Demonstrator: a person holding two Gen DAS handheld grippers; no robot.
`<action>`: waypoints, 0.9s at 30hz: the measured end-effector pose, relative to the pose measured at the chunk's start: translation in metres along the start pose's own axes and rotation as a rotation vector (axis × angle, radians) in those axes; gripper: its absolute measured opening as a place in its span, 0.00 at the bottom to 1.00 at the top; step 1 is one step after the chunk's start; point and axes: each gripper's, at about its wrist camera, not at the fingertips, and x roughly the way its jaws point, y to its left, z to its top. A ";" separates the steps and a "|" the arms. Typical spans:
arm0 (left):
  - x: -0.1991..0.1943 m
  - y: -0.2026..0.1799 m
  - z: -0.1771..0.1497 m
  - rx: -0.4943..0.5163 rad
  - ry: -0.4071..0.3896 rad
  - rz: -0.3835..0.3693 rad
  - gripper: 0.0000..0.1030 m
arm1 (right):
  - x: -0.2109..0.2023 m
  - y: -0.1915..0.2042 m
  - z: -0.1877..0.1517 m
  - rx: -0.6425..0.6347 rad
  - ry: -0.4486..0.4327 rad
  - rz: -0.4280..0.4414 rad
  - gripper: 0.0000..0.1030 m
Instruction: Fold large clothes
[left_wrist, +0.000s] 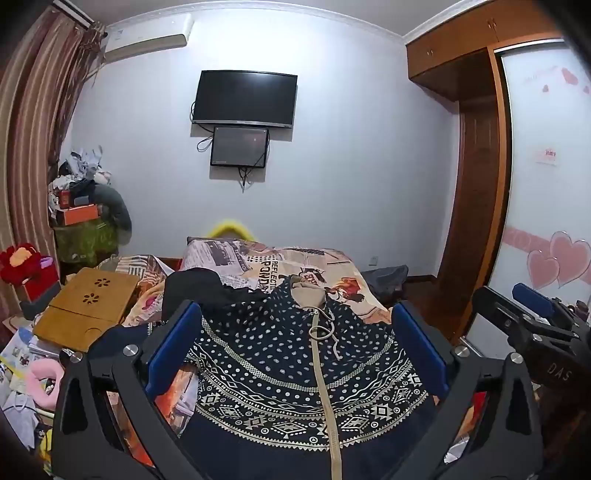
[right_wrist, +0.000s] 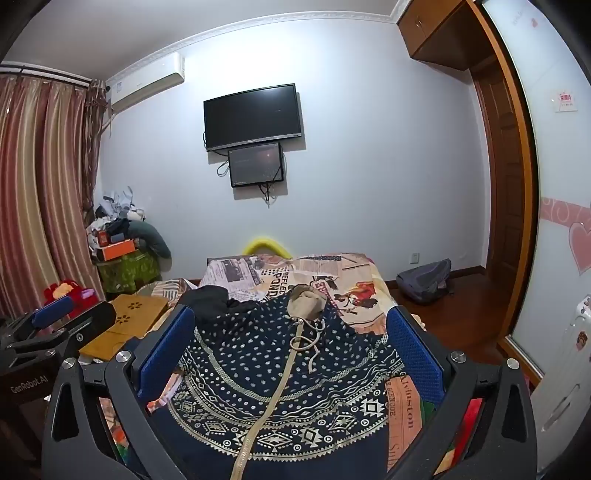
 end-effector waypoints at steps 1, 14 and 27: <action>0.002 -0.001 0.000 0.003 0.003 0.003 1.00 | 0.000 0.000 0.000 -0.005 0.006 -0.001 1.00; 0.007 0.000 -0.003 -0.001 0.009 0.024 1.00 | 0.001 -0.001 -0.004 0.000 0.009 -0.003 1.00; 0.005 -0.007 -0.002 0.027 0.010 0.016 1.00 | 0.002 -0.004 -0.002 0.005 0.012 -0.003 1.00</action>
